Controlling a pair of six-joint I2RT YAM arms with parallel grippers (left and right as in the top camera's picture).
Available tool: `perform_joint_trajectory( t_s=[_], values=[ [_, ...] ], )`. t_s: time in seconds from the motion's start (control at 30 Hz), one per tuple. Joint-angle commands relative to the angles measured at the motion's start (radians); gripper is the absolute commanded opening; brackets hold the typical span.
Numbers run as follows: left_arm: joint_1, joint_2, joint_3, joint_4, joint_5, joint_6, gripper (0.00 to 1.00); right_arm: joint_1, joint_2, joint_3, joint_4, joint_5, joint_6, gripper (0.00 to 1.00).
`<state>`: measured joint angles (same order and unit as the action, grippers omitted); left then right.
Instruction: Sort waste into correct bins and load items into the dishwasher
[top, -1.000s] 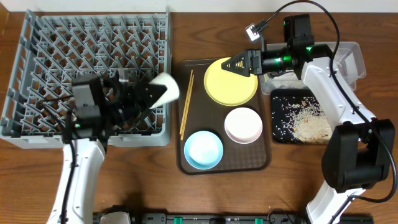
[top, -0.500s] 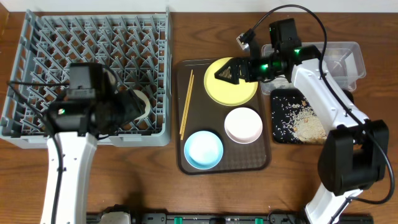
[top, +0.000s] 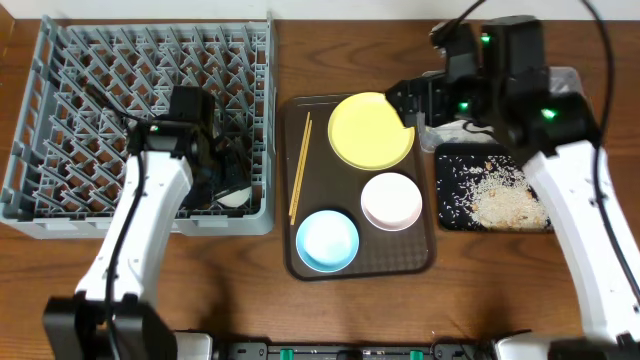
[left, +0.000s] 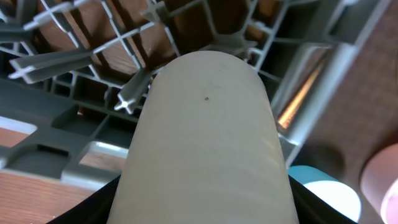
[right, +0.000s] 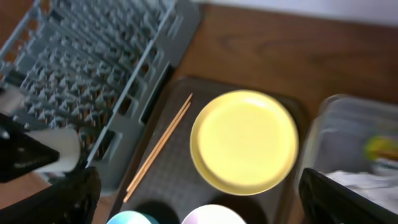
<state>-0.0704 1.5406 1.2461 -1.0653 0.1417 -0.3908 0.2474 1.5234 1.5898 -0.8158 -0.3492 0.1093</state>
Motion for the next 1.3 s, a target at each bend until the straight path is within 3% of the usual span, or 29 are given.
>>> perform_joint_trajectory(
  t_s=[0.0,0.13,0.4,0.63,0.87,1.1,1.27],
  values=[
    [-0.004,0.042,0.008,0.001,-0.024,0.017,0.42,-0.005,-0.009,0.009,-0.011,0.058,-0.009,0.99],
    [-0.004,0.063,0.008,0.013,-0.024,0.017,0.7,-0.004,-0.002,0.009,-0.017,0.057,-0.001,0.99],
    [-0.004,0.06,0.01,0.031,-0.023,0.016,0.86,0.013,0.003,0.008,-0.045,0.058,-0.002,0.99],
    [-0.004,0.021,0.065,0.008,0.011,0.017,0.87,0.062,0.008,0.003,-0.072,0.057,-0.002,0.99],
    [0.001,-0.117,0.208,-0.076,0.029,0.024,0.87,0.193,0.082,0.0,-0.132,0.056,-0.015,0.77],
    [0.072,-0.275,0.216,-0.068,0.029,0.013,0.87,0.341,0.242,0.0,-0.218,0.046,-0.105,0.69],
    [0.138,-0.298,0.216,-0.091,0.029,0.013,0.87,0.402,0.361,0.0,-0.304,0.046,-0.163,0.57]
  ],
)
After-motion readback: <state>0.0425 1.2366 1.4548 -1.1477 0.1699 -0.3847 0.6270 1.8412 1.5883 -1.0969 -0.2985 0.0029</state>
